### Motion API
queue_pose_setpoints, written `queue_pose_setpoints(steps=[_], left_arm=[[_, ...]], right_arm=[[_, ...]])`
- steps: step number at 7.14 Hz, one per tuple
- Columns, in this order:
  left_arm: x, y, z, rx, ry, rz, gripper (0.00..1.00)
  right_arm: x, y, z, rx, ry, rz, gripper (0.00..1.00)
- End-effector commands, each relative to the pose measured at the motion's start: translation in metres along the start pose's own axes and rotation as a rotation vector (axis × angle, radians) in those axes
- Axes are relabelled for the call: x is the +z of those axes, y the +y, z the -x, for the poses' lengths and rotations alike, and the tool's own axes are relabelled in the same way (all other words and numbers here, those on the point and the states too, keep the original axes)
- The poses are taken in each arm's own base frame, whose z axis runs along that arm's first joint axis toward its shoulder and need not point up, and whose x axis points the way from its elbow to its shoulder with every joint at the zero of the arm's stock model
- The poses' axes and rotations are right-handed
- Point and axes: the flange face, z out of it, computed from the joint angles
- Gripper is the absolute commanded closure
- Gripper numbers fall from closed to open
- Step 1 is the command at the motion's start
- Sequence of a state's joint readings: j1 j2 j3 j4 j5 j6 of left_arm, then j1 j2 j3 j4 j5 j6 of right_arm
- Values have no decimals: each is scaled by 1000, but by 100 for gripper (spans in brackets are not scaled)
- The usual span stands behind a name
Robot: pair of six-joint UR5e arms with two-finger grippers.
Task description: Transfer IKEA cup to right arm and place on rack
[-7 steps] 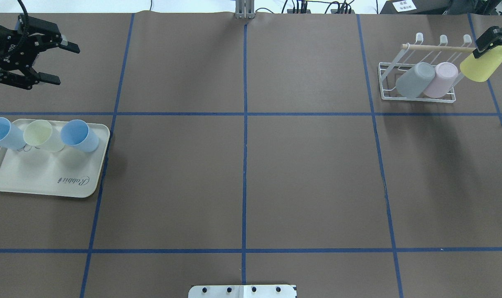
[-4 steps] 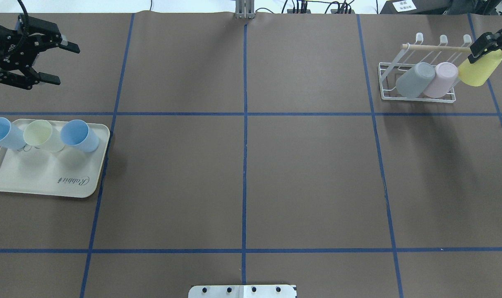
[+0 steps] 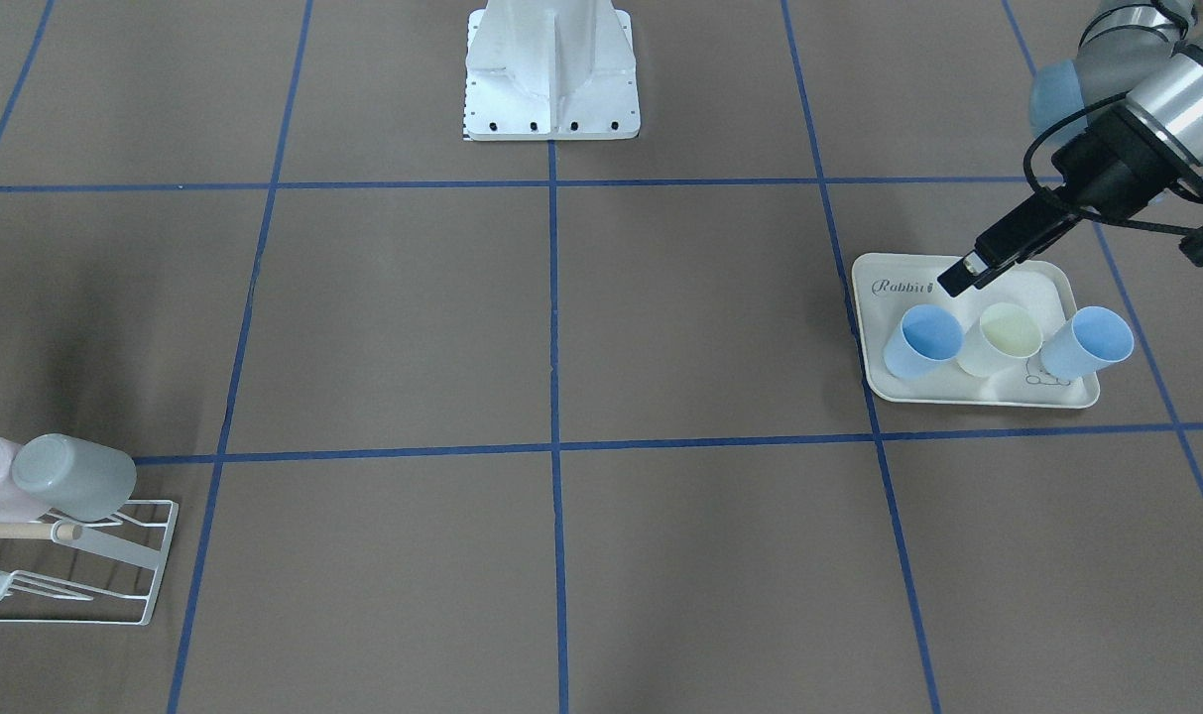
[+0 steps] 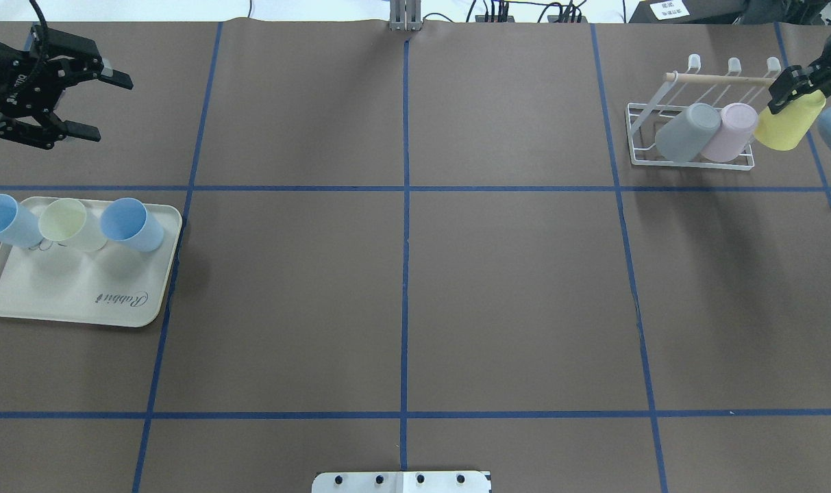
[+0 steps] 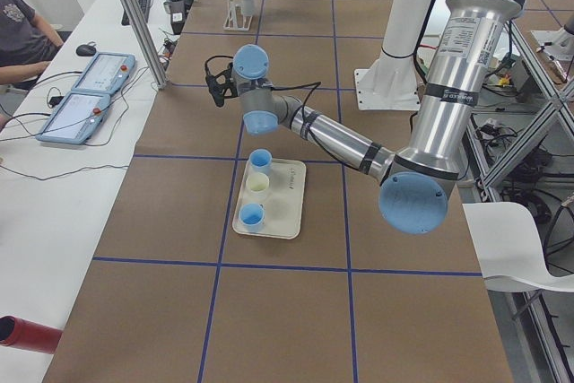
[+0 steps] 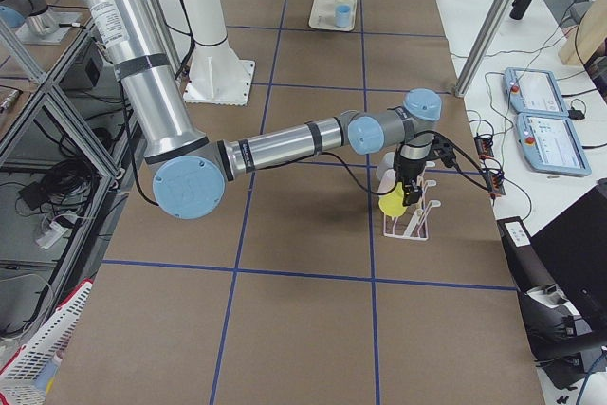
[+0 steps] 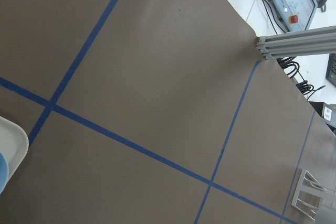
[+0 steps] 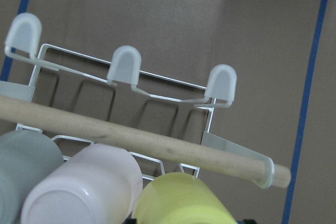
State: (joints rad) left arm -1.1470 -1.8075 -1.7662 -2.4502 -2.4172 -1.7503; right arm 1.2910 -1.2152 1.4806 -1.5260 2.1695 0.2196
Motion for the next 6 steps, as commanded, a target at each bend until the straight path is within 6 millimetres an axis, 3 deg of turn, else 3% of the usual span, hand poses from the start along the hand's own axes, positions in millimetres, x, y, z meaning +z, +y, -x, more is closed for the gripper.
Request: queue_pose_setpoints(steps=[1, 3, 4, 5, 6], left_arm=[[6, 0, 5, 0, -6, -12, 0], [16, -1, 25, 62, -72, -10, 0], [13, -9, 50, 101, -121, -23, 0], [-5, -21, 107, 199, -190, -36, 0], [-23, -32, 151, 296, -252, -75, 0]], right_arm=[[3, 0, 2, -9, 0, -8, 1], [-1, -2, 5, -11, -3, -15, 1], [-1, -2, 6, -12, -5, -16, 1], [-2, -2, 7, -13, -8, -17, 1], [-5, -2, 7, -13, -12, -21, 1]])
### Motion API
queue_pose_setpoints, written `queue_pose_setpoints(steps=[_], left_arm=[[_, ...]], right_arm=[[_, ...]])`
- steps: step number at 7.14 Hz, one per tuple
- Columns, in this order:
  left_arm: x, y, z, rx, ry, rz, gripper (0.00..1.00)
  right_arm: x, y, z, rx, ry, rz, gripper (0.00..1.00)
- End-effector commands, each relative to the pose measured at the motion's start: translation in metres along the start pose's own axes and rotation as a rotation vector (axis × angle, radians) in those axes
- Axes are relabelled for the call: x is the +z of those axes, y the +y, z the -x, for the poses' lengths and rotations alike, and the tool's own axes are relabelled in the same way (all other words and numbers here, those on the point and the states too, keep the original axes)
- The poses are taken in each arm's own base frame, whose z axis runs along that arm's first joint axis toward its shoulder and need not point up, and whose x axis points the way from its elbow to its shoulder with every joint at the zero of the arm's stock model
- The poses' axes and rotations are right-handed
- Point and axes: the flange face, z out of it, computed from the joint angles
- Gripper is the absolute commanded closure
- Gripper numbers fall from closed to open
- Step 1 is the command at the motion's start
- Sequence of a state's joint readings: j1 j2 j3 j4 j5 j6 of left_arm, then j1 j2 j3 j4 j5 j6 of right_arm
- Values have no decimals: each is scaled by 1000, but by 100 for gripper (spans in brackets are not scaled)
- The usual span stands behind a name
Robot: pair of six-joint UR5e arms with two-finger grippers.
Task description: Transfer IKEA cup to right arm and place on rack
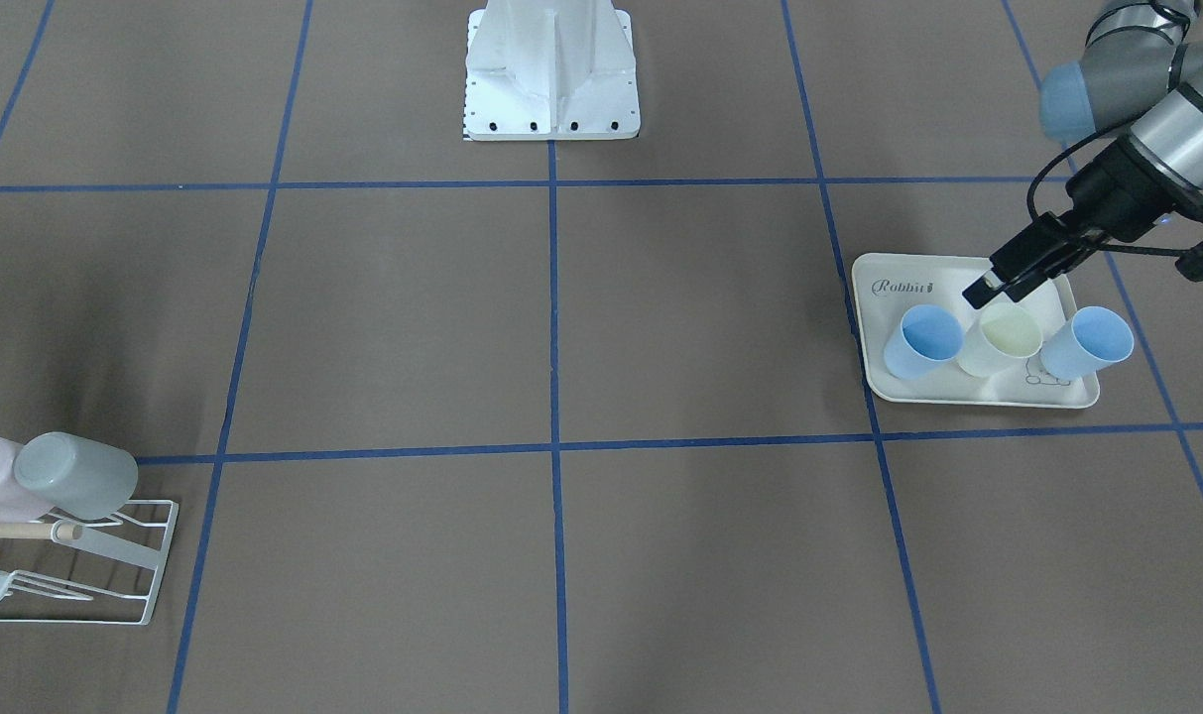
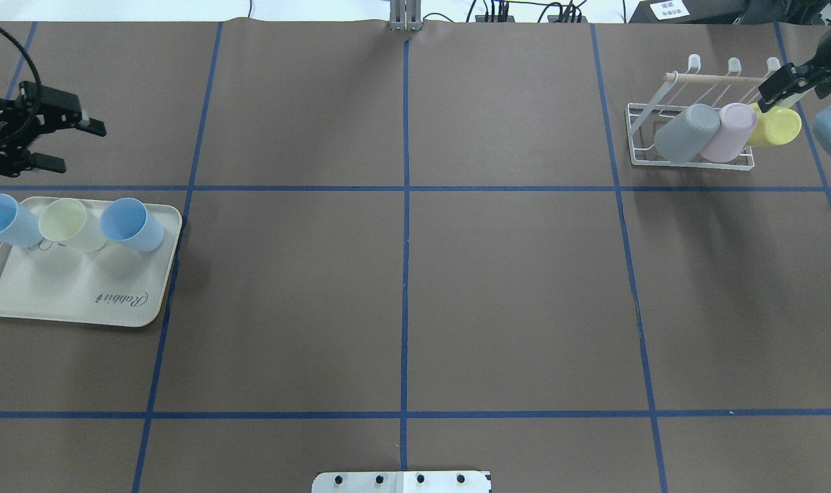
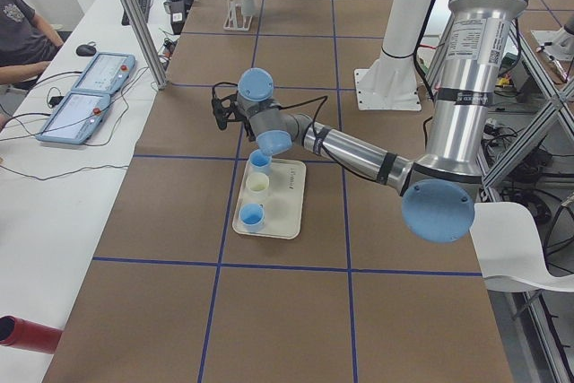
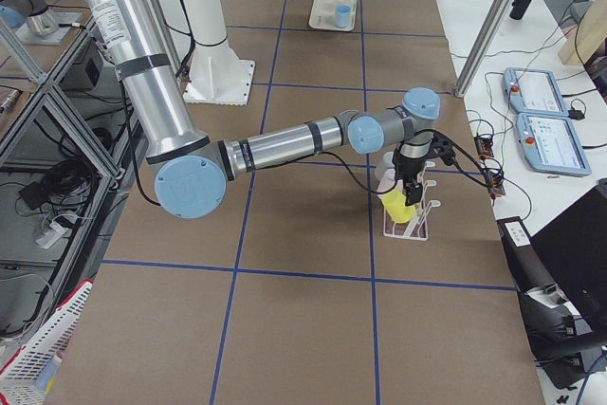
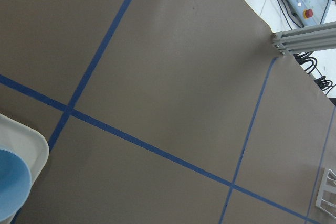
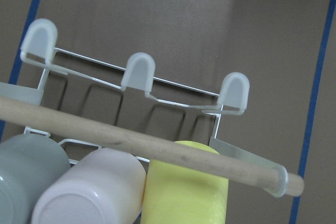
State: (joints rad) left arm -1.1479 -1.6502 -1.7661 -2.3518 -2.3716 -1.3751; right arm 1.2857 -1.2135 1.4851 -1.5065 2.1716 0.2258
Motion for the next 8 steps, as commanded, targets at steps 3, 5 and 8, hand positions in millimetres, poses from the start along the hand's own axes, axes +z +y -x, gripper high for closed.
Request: queue_pose_setpoints(steps=[3, 5, 8], left_arm=[[-25, -14, 161, 302, -363, -94, 0], [-1, -31, 212, 370, -450, -18, 0], [12, -42, 220, 346, -455, 1, 2]], right_arm=[[-3, -1, 2, -5, -10, -16, 1], [-5, 0, 6, -8, -42, -13, 1], [-58, 37, 29, 12, -161, -73, 1]])
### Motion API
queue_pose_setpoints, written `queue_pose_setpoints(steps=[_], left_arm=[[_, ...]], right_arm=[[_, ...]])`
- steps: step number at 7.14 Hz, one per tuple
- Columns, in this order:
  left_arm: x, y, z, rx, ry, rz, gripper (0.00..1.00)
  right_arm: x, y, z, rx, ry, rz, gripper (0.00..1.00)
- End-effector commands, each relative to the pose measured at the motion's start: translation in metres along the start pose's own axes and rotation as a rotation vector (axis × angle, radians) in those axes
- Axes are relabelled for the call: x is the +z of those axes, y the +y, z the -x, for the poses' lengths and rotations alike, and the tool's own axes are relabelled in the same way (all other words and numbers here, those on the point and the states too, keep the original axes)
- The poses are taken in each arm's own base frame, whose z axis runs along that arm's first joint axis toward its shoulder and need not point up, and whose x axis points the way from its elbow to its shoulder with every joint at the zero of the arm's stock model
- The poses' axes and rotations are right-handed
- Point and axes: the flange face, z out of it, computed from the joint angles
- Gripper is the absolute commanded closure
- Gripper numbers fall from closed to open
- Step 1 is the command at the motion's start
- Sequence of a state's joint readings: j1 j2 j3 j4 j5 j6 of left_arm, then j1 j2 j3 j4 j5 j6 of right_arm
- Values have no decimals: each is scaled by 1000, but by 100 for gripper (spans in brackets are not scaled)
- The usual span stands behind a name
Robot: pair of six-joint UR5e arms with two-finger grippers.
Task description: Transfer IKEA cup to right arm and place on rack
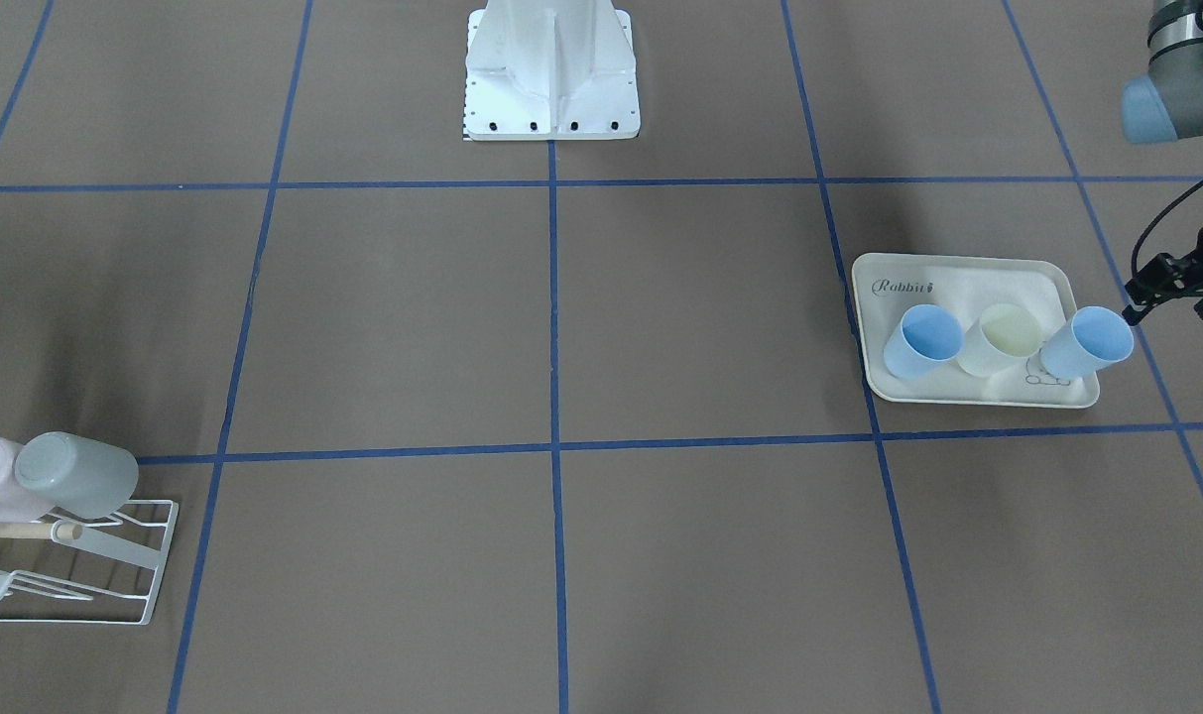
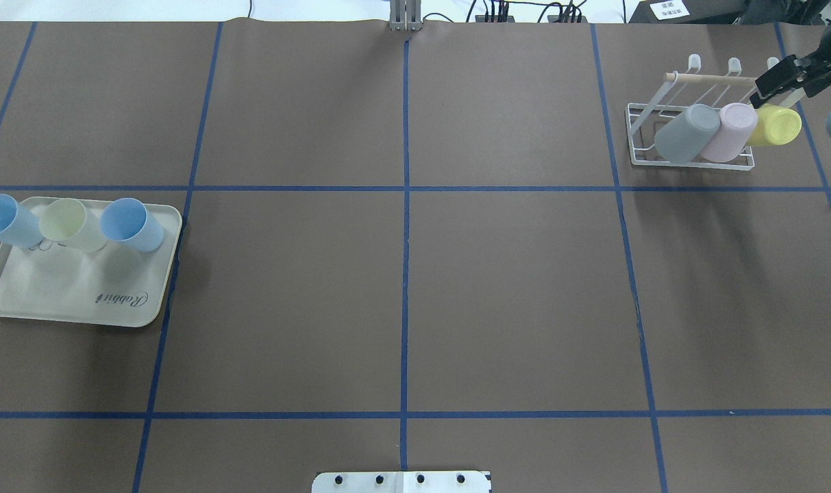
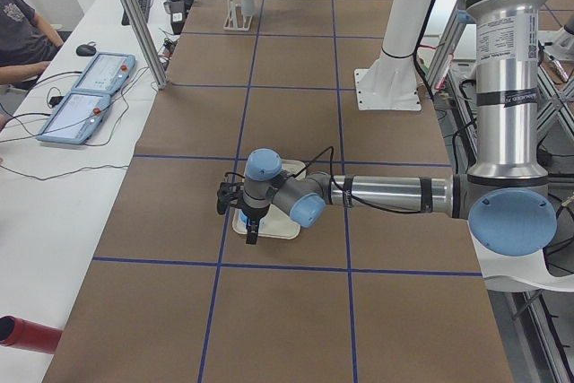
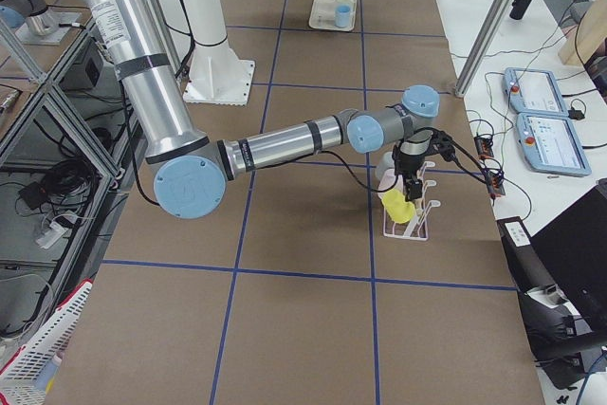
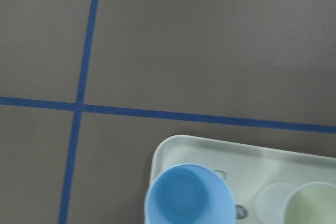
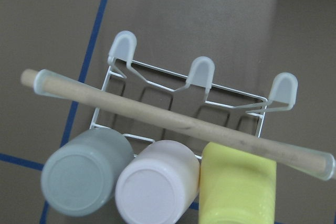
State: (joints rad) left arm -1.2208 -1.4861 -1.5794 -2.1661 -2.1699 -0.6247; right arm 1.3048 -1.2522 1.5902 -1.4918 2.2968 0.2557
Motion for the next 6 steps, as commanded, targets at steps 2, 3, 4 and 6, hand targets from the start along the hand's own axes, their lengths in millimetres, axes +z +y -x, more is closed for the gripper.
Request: queue_pose_setpoints(steps=[2, 3, 4, 6], left_arm=[[6, -9, -5, -3, 0, 10, 4], [15, -10, 3, -16, -7, 24, 7], [21, -13, 3, -17, 2, 36, 11], [23, -10, 1, -23, 41, 70, 19]], right_arm=[[-41, 62, 22, 65, -56, -48, 1], [-41, 73, 23, 64, -82, -37, 1], [-41, 74, 23, 64, -88, -35, 1], [-39, 77, 21, 70, -90, -29, 1]])
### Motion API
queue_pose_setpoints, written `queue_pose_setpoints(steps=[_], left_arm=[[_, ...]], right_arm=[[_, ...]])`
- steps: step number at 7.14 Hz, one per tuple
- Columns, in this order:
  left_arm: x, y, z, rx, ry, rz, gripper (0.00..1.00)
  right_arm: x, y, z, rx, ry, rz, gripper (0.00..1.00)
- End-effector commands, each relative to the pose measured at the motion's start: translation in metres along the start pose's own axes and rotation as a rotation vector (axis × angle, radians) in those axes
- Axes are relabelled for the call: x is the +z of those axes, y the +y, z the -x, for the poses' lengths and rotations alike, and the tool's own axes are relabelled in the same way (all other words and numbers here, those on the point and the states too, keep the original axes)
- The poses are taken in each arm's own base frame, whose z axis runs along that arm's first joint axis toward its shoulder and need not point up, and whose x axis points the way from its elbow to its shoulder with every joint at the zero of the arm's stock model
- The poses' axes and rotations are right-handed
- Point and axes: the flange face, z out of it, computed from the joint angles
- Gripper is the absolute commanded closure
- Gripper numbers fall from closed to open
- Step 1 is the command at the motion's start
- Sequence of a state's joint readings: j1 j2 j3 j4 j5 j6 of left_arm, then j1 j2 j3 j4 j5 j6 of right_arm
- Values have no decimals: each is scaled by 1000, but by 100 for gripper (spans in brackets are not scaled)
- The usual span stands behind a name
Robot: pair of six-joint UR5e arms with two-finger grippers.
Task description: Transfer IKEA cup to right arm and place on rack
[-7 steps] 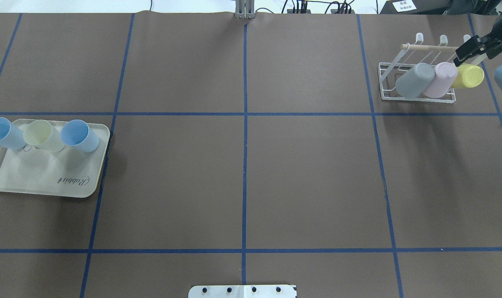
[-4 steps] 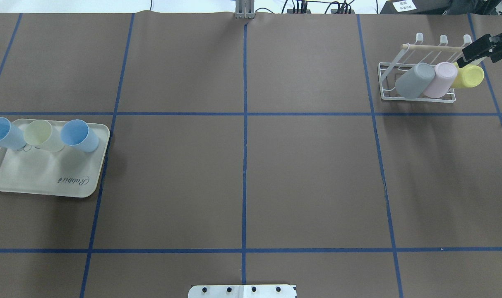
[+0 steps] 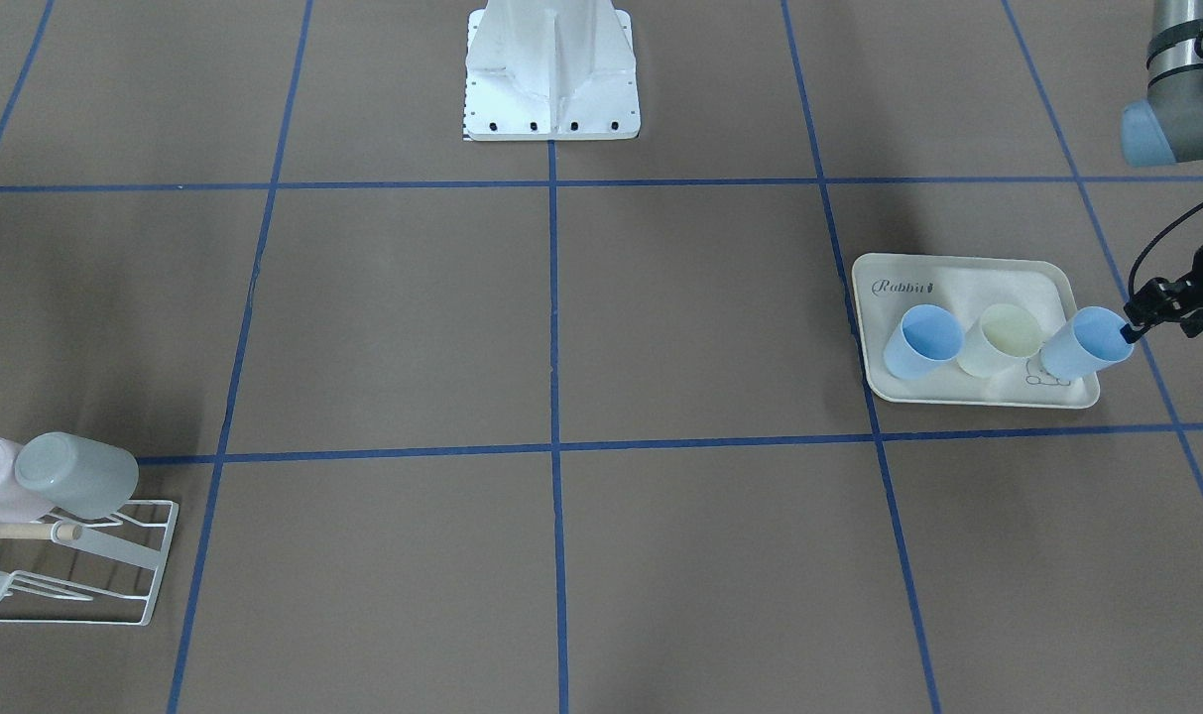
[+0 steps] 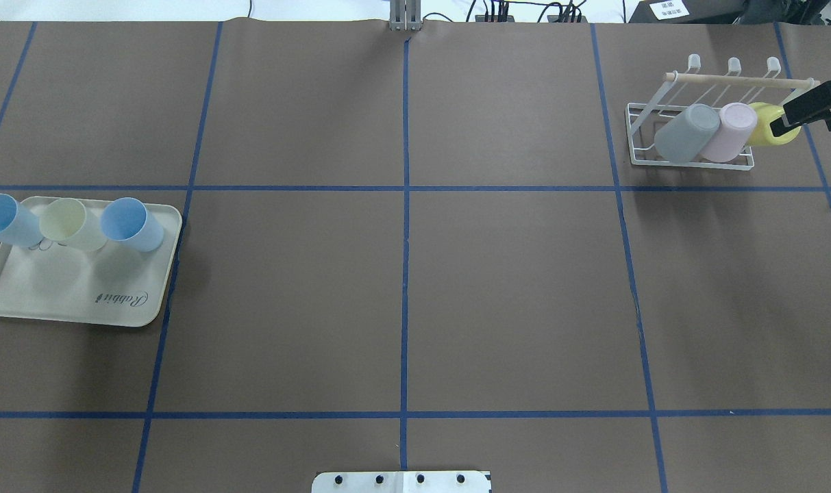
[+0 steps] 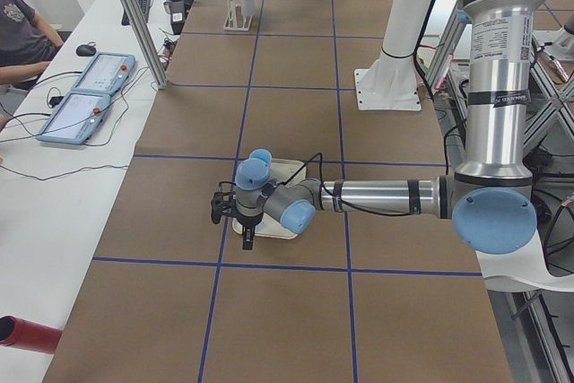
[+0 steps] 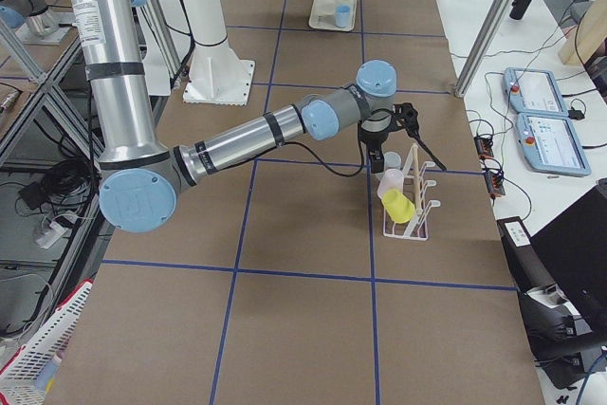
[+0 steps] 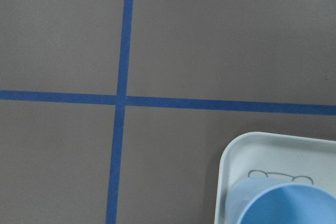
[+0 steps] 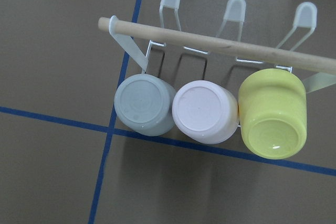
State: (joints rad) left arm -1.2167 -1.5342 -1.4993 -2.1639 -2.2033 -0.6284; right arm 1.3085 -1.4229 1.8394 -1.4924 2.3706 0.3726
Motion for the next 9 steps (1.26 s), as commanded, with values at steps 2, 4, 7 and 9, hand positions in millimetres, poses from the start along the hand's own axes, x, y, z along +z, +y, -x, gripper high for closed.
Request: queue_pose_setpoints(steps=[2, 4, 7, 9], left_arm=[[-1, 1, -10, 4, 64, 38, 23], [3, 3, -9, 3, 69, 54, 41], [9, 7, -21, 25, 75, 70, 56], [10, 8, -22, 24, 74, 73, 100]], right_arm=[[2, 7, -3, 7, -20, 13, 1], [3, 8, -3, 7, -22, 16, 1], [5, 8, -3, 7, -22, 18, 1], [6, 8, -3, 7, -22, 20, 1]])
